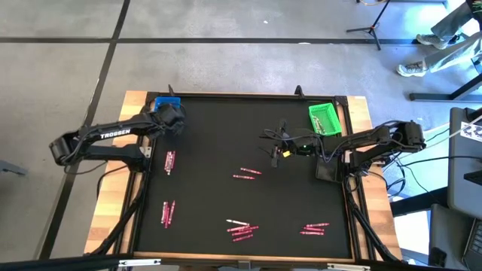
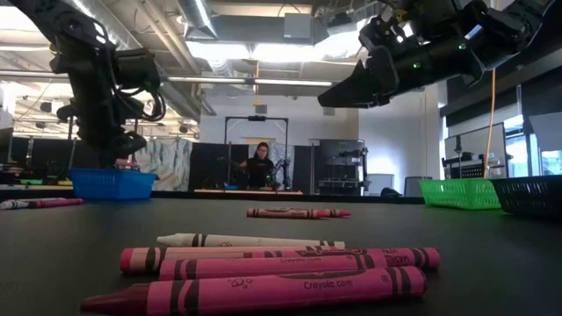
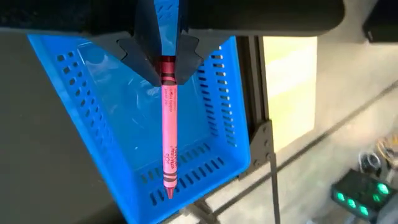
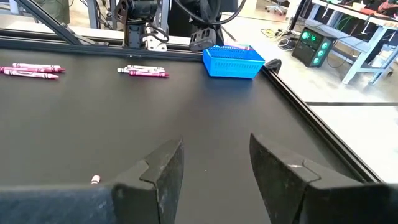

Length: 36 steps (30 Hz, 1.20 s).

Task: Sort crayons
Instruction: Put the red crayon into the blue bin, then put the pink crayon into the black bin

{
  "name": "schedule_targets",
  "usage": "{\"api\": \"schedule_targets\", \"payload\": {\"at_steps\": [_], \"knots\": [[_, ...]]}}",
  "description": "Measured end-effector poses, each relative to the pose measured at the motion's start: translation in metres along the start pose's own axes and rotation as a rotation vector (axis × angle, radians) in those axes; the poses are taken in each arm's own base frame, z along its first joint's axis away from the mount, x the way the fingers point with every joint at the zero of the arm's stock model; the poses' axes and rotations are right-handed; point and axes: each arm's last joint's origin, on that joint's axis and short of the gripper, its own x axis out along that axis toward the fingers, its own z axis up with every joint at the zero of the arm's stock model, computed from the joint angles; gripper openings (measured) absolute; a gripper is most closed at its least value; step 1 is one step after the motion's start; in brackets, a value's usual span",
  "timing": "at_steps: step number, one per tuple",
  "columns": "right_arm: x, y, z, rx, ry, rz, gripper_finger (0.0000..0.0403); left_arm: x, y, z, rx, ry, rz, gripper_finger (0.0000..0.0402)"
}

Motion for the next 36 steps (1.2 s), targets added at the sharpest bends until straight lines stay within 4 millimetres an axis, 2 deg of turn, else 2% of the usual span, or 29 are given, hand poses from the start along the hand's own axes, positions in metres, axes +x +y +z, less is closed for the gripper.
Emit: {"api": "schedule_targets", "payload": {"at_steps": [5, 12, 15, 20, 26, 36], "knots": [[0.000, 0.000, 0.000, 0.000, 0.001, 0.000, 0.0182, 0.002, 0.001, 0.002, -0.008, 0.010, -0.035, 0.0034], [0.000, 0.000, 0.000, 0.021, 0.001, 0.000, 0.0182, 0.003, 0.001, 0.002, 0.005, 0.016, -0.051, 0.0103], [0.000, 0.000, 0.000, 0.024, 0.001, 0.000, 0.0182, 0.003, 0.001, 0.002, 0.006, 0.012, -0.041, 0.0120], [0.000, 0.000, 0.000, 0.026, 0.000, 0.000, 0.0182, -0.002, -0.001, 0.008, 0.025, -0.002, -0.083, 0.0124], [0.000, 0.000, 0.000, 0.026, 0.000, 0.000, 0.0182, -0.017, -0.011, 0.018, 0.058, -0.060, -0.185, 0.0124], [0.000, 0.000, 0.000, 0.026, 0.001, 0.000, 0.0182, -0.051, -0.042, 0.024, 0.202, -0.246, -0.484, 0.0125]]}}
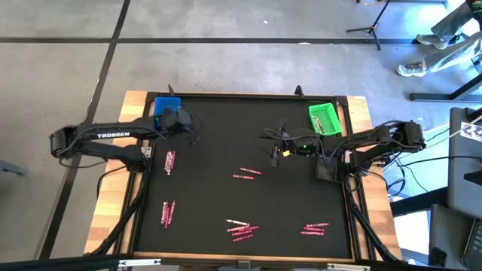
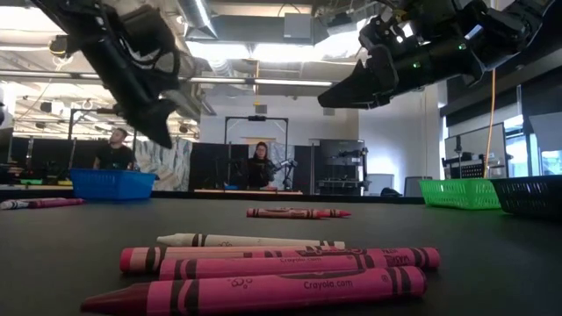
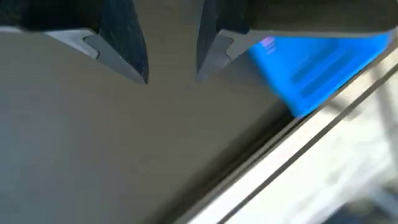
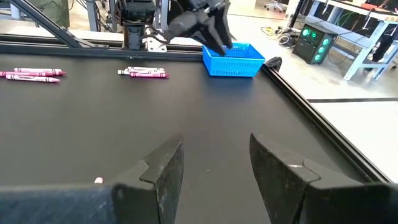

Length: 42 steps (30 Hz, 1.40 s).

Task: Sort crayons
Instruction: Put the pink crayon into the black bin

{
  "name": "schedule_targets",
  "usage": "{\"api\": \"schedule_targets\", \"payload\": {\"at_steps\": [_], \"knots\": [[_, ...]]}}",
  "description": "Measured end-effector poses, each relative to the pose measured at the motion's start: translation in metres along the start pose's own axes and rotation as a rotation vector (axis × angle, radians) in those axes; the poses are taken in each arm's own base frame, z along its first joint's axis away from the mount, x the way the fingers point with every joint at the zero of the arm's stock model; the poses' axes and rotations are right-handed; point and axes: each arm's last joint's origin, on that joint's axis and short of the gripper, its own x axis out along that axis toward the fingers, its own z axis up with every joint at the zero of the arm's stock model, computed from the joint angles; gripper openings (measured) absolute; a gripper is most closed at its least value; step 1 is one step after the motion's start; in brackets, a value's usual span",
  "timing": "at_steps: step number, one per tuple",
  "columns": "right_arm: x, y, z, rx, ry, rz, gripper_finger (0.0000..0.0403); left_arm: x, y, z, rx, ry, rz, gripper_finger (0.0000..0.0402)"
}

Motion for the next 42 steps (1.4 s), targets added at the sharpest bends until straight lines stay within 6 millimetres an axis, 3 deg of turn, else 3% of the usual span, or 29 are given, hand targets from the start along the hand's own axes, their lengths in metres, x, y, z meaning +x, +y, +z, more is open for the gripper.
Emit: {"api": "schedule_targets", "payload": {"at_steps": [8, 17, 29, 42], "knots": [[0.000, 0.000, 0.000, 0.000, 0.000, 0.000, 0.0182, -0.016, -0.034, 0.013, 0.138, -0.178, -0.407, 0.0125], [0.000, 0.000, 0.000, 0.000, 0.000, 0.000, 0.0182, -0.025, -0.060, 0.018, 0.186, -0.280, -0.611, 0.0125], [0.000, 0.000, 0.000, 0.000, 0.000, 0.000, 0.0182, 0.016, -0.110, 0.016, 0.271, -0.361, -0.733, 0.0125], [0.000, 0.000, 0.000, 0.000, 0.001, 0.000, 0.0182, 0.067, -0.146, -0.006, 0.274, -0.385, -0.830, 0.0125]]}}
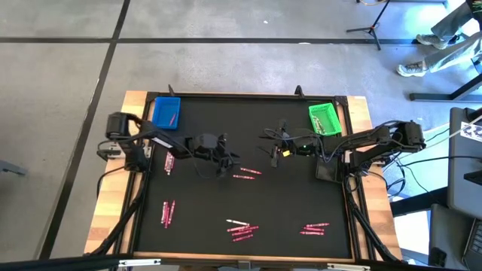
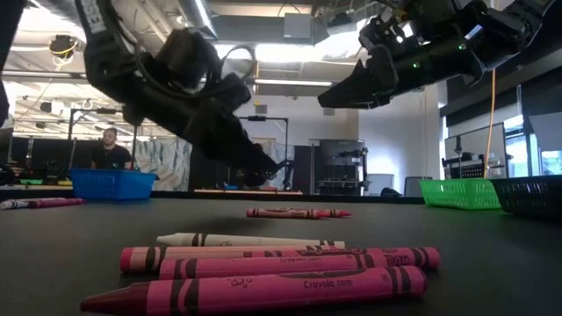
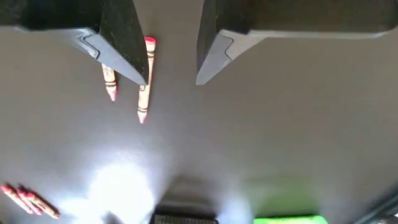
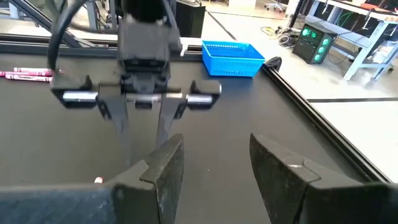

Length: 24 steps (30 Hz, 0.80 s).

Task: Sort crayons
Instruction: Put the pink crayon into the black bin

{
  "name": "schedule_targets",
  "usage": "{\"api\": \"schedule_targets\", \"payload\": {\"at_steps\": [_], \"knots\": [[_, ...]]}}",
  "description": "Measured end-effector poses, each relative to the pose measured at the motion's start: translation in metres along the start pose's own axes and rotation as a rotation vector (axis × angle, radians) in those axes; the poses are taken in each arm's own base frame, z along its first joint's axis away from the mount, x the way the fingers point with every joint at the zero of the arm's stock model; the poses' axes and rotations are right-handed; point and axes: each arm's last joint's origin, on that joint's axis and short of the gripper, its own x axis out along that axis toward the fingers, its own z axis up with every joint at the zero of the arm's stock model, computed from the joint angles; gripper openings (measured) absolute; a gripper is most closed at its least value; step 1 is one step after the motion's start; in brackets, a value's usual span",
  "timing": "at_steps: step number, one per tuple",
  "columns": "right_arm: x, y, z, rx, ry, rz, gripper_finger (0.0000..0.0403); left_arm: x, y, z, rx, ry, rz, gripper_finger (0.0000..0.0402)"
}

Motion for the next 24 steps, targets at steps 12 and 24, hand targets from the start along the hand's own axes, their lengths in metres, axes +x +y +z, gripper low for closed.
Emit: {"api": "schedule_targets", "payload": {"at_steps": [12, 24], "knots": [[0.000, 0.000, 0.000, 0.000, 0.000, 0.000, 0.0182, 0.036, 0.001, -0.021, -0.008, 0.046, -0.100, 0.0125], [0.000, 0.000, 0.000, -0.001, 0.004, 0.001, 0.0182, 0.062, 0.002, -0.026, 0.016, 0.066, -0.138, 0.0120]]}}
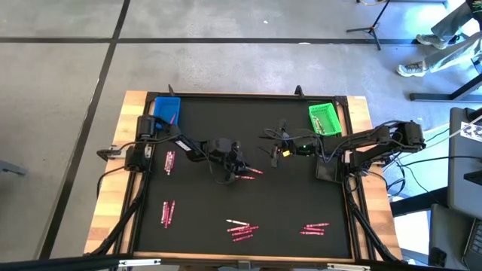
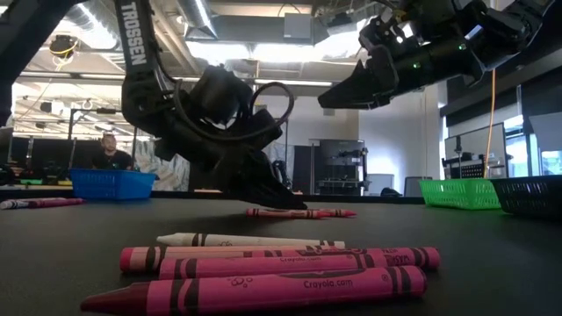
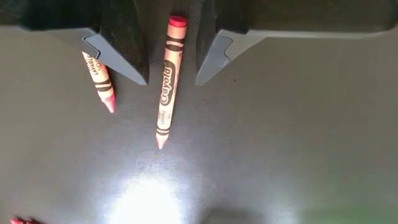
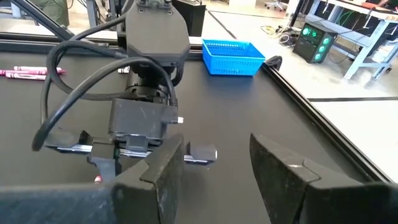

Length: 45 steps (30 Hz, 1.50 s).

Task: Sort crayons
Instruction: Put the pink crayon into the black bin

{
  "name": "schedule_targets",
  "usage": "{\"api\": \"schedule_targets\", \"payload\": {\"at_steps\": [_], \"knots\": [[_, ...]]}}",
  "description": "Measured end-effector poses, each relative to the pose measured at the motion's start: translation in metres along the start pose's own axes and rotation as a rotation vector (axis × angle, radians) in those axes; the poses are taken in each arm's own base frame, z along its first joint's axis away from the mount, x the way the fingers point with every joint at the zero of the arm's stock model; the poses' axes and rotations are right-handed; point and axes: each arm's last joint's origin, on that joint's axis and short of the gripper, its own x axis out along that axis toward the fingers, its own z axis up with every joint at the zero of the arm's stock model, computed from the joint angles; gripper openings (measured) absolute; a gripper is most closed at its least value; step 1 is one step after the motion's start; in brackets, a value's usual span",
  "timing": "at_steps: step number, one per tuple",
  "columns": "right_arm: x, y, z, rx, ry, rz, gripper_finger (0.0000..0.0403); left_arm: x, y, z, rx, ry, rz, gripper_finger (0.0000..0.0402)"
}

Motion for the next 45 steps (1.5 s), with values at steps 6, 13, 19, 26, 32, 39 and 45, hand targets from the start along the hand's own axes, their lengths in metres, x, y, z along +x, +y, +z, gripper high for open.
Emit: {"api": "schedule_targets", "payload": {"at_steps": [6, 13, 19, 26, 32, 39, 45], "knots": [[0.000, 0.000, 0.000, 0.000, 0.002, 0.000, 0.0182, 0.000, 0.001, -0.003, 0.014, 0.033, 0.038, 0.0088], [0.000, 0.000, 0.000, 0.000, 0.002, 0.000, 0.0182, 0.000, 0.002, -0.004, 0.043, 0.045, 0.036, 0.0037], [0.000, 0.000, 0.000, 0.000, 0.003, 0.000, 0.0182, 0.000, 0.002, -0.004, 0.071, 0.041, 0.035, 0.0012], [0.000, 0.000, 0.000, 0.000, 0.003, 0.000, 0.0182, -0.008, -0.002, 0.007, 0.072, 0.045, 0.058, 0.0028], [0.000, 0.000, -0.001, -0.001, 0.007, 0.004, 0.0182, -0.031, -0.010, 0.032, 0.125, 0.093, 0.140, 0.0025], [0.000, 0.001, -0.001, -0.002, 0.010, 0.012, 0.0182, -0.066, -0.023, 0.059, 0.223, 0.109, 0.263, 0.0019], [0.000, 0.000, 0.003, 0.001, -0.034, 0.011, 0.0182, -0.098, -0.027, 0.059, 0.272, -0.053, 0.357, 0.0019]]}}
